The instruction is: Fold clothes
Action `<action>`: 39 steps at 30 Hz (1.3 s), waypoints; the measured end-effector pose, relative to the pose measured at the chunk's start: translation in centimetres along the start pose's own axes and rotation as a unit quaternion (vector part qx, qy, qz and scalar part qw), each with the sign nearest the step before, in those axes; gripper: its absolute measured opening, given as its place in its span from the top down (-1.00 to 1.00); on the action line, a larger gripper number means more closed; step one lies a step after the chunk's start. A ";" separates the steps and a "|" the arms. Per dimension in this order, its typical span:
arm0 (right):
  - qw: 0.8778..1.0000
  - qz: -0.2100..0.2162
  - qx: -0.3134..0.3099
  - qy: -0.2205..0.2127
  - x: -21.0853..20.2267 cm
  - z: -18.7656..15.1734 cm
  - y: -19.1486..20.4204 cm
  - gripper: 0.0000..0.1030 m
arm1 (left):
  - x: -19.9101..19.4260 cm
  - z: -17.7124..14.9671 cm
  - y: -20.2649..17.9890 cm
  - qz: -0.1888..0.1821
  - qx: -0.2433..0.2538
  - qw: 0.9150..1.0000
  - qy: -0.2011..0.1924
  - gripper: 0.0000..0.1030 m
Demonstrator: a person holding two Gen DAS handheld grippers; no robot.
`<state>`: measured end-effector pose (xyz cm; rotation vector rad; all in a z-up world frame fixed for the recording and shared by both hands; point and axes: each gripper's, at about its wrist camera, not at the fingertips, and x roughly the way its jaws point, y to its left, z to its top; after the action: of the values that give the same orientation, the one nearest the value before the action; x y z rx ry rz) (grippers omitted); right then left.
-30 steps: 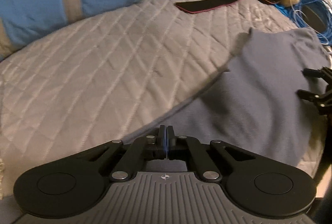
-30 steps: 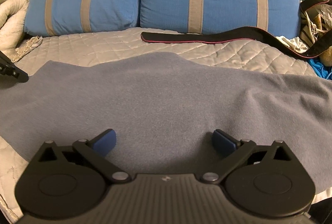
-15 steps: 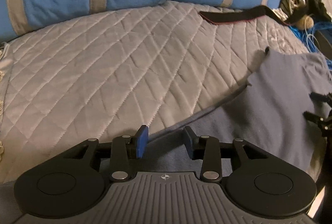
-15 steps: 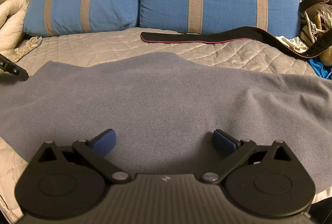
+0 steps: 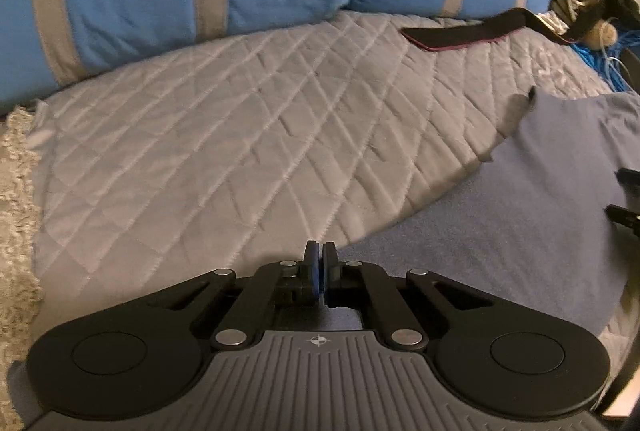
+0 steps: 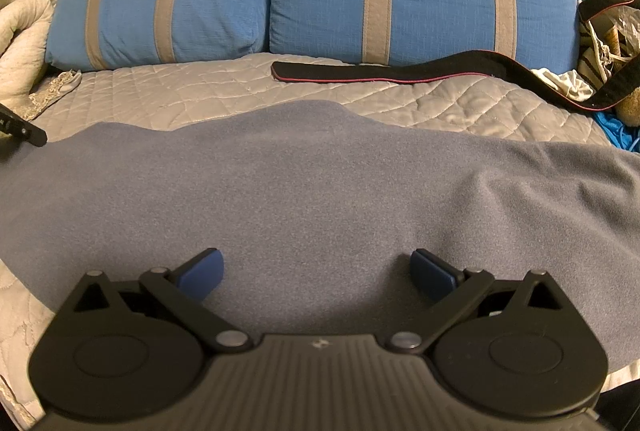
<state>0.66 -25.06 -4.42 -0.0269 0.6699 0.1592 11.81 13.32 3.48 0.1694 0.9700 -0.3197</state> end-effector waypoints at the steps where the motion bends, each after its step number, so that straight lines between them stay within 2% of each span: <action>1: 1.000 0.000 0.000 0.000 0.0 0.0 0.0 -0.99 | -0.1 0.0 0.0 0.005 0.000 1.000 -0.002 0.96; 3: 1.000 0.000 0.000 0.000 0.0 0.0 0.0 -0.99 | -0.1 0.1 -0.3 0.022 0.006 1.000 -0.010 0.95; 5: 1.000 0.000 0.000 0.001 0.0 0.0 0.0 -0.99 | -0.1 0.5 -0.4 0.080 0.011 0.997 -0.008 0.90; 6: 1.000 0.001 0.000 0.001 0.0 0.0 0.0 -0.99 | -0.3 0.8 0.1 0.088 0.004 0.996 0.001 0.88; 7: 1.000 0.001 0.001 0.001 0.0 0.0 -0.1 -0.99 | -0.8 1.0 0.8 0.081 -0.013 0.997 0.001 0.84; 9: 1.000 0.001 0.000 0.001 0.0 0.1 0.0 -0.99 | -2.3 1.1 2.4 0.069 -0.051 0.996 -0.009 0.59; 10: 1.000 0.001 0.000 0.001 0.0 0.1 0.0 -0.99 | -3.3 1.1 3.0 0.073 -0.070 0.995 -0.018 0.36; 11: 1.000 0.001 0.000 0.002 0.0 0.1 0.0 -0.99 | -4.4 0.9 3.6 0.078 -0.087 0.993 -0.029 0.22; 18: 1.000 0.001 0.000 0.002 -0.1 0.1 0.0 -0.99 | -10.6 -2.1 7.7 0.086 -0.178 0.979 -0.051 -0.07; 22: 1.000 -0.001 -0.002 0.002 -0.2 0.1 0.1 -0.99 | -12.4 -5.6 9.5 0.077 -0.248 0.964 -0.065 -0.09; 27: 1.000 -0.003 -0.005 0.000 -0.3 0.1 0.1 -0.99 | -13.6 -11.1 11.8 0.056 -0.360 0.926 -0.098 -0.09; 30: 1.000 -0.005 -0.008 -0.001 -0.4 0.1 0.2 -0.99 | -13.7 -14.3 13.3 0.040 -0.429 0.895 -0.117 -0.09; 33: 1.000 -0.007 -0.009 -0.002 -0.4 0.1 0.3 -0.99 | -13.0 -17.0 14.6 0.015 -0.495 0.859 -0.131 -0.09; 37: 1.000 -0.008 -0.011 -0.003 -0.4 0.0 0.4 -0.99 | -11.3 -19.6 16.1 -0.023 -0.554 0.820 -0.142 -0.09; 39: 1.000 -0.009 -0.011 -0.004 -0.4 0.0 0.4 -0.99 | -10.7 -20.6 16.6 -0.046 -0.575 0.800 -0.166 -0.09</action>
<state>0.26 -24.73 -4.19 -0.0540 0.6600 0.1498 -4.22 36.81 0.90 -1.0276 0.6806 0.1948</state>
